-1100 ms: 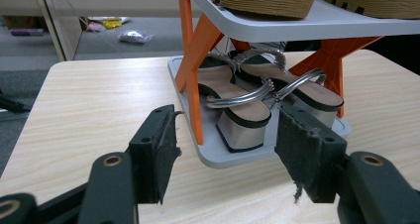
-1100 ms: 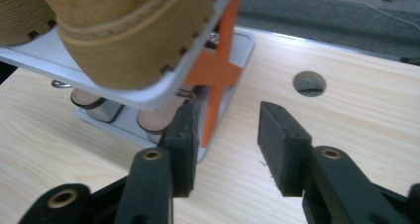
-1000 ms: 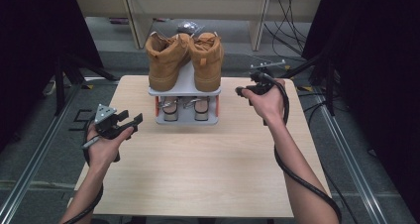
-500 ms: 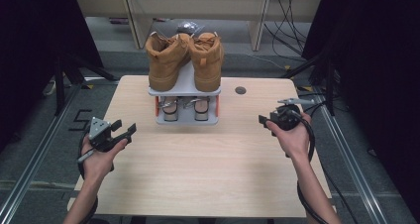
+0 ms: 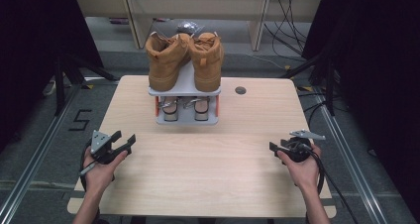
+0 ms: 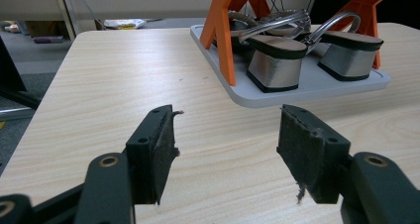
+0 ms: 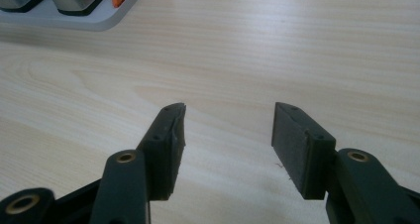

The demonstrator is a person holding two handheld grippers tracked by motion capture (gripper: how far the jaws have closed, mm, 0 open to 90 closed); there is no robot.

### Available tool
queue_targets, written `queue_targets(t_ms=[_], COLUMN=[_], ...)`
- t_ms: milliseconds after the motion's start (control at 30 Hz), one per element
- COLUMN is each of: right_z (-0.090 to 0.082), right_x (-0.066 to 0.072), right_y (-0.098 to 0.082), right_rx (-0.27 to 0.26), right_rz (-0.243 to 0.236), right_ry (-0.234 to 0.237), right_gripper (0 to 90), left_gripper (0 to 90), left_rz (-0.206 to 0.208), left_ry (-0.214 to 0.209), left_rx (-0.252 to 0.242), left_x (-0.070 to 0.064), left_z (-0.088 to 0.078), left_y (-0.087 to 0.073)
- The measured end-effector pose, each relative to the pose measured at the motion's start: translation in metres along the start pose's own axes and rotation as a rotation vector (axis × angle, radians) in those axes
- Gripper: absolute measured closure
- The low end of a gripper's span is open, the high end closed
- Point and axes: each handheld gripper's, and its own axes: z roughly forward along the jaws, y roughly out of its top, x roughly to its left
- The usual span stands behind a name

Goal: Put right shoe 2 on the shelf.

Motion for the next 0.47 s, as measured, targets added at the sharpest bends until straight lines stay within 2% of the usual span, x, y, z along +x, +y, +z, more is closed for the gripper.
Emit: queue_targets(t_ms=[100,133,167,267,300,333,400,433,467], right_z=[0.000,0.001,-0.001,0.002,0.003,0.003,0.002,0.000,0.001], right_x=[-0.002,-0.001,0.001,0.004,0.003,0.009,0.009,0.012,0.012], right_y=[-0.007,-0.009,-0.011,-0.016,-0.018,-0.019,-0.020,-0.020,-0.020], right_rx=[-0.017,-0.039,-0.033,-0.105,-0.131,-0.098,-0.129,-0.121,-0.134], right_rz=[-0.016,-0.012,0.008,0.000,-0.036,-0.039,-0.055,-0.019,-0.034], right_ry=[-0.010,-0.003,-0.003,0.012,0.017,0.025,0.017,0.017,0.020], right_gripper=[47.0,46.9,46.8,46.8,46.7,46.5,46.1,45.8,45.8], left_gripper=[38.6,38.6,38.6,38.6,38.6,38.6,38.5,38.5,38.6], left_rz=[0.004,0.004,0.007,0.005,0.005,0.011,0.005,0.010,0.012], left_ry=[-0.001,0.000,-0.001,-0.004,-0.004,-0.008,-0.010,-0.008,-0.007], left_rx=[-0.008,-0.012,-0.019,-0.042,-0.042,-0.063,-0.081,-0.078,-0.071], left_x=[-0.001,-0.001,-0.002,-0.003,-0.003,-0.004,-0.004,-0.005,-0.005], left_z=[0.000,0.000,0.000,-0.001,-0.001,-0.002,-0.001,-0.002,-0.002], left_y=[-0.002,-0.002,-0.003,-0.004,-0.004,-0.005,-0.006,-0.007,-0.007])
